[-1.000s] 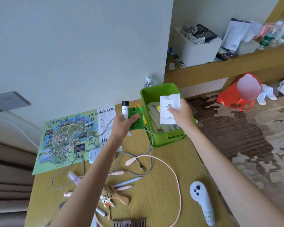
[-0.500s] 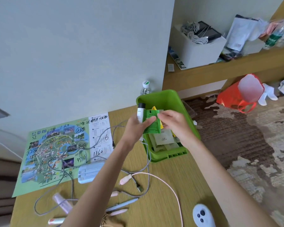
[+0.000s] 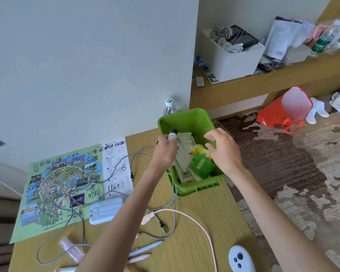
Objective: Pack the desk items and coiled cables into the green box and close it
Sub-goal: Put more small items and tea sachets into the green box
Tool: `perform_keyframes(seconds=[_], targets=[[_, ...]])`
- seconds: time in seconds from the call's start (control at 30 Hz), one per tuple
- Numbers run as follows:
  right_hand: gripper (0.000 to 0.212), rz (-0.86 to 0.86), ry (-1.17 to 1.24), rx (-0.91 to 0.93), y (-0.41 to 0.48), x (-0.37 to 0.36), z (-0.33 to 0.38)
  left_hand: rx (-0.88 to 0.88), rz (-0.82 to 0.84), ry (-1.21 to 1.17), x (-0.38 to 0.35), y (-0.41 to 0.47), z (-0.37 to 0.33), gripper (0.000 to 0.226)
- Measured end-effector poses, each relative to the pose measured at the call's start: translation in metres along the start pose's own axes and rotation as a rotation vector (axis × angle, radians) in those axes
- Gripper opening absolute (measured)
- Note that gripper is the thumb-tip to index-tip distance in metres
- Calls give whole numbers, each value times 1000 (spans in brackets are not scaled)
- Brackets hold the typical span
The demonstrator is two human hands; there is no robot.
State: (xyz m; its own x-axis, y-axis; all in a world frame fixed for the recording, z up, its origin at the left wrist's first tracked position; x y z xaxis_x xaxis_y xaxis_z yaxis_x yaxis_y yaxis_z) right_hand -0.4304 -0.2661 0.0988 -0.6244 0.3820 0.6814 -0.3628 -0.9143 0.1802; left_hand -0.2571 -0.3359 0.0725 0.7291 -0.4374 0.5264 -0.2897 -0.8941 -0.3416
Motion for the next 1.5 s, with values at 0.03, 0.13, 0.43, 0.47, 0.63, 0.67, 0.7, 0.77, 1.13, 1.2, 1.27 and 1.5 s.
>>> perform_keyframes(seconds=[0.03,0.13,0.43,0.47,0.63,0.67,0.7,0.77,1.13,1.2,1.27,1.5], targets=[[24,-38,-53,30,-3,4,0,5,15,24,-4,-1,-1,25],[34,-99,-154,30,-12,8,-9,-112,-35,217,-14,-9,-17,37],[47,-129,-172,46,-28,3,-20,-198,-84,1079,-54,-20,-21,41],[46,-128,-175,49,-28,3,-19,-224,-99,1092,-55,-20,-23,36],[42,-116,-195,67,-30,5,-12,-367,-275,895,-25,-31,-34,33],[41,-113,-197,79,-32,5,-9,-382,-306,822,-13,-35,-31,31],[39,-111,-193,98,-35,5,-4,-394,-336,748,-2,-39,-25,28],[34,-109,-152,156,-47,0,11,-396,-385,615,21,-48,-5,21],[26,224,18,458,-164,-106,75,-118,-39,645,14,-96,189,17],[27,340,-59,437,-175,-131,68,-108,15,711,4,-105,205,26],[34,402,-148,340,-175,-147,52,-103,42,785,-5,-110,214,33],[51,556,-404,129,-156,-174,15,-133,16,861,-18,-108,223,27]])
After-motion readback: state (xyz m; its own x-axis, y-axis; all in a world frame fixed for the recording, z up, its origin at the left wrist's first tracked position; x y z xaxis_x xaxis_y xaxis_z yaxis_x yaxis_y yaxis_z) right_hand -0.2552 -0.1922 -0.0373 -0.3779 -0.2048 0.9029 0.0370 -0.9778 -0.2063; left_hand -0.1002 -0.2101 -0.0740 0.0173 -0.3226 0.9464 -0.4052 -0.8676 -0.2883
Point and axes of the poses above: each hand's wrist, its own y-axis towards the middle knuckle, its own x-axis out of the back of the hand, z = x × y, the point moved 9 cm from there along y, towards the middle knuckle, and after that the axes turned 13 degrees about y, right-handed, at the moved point
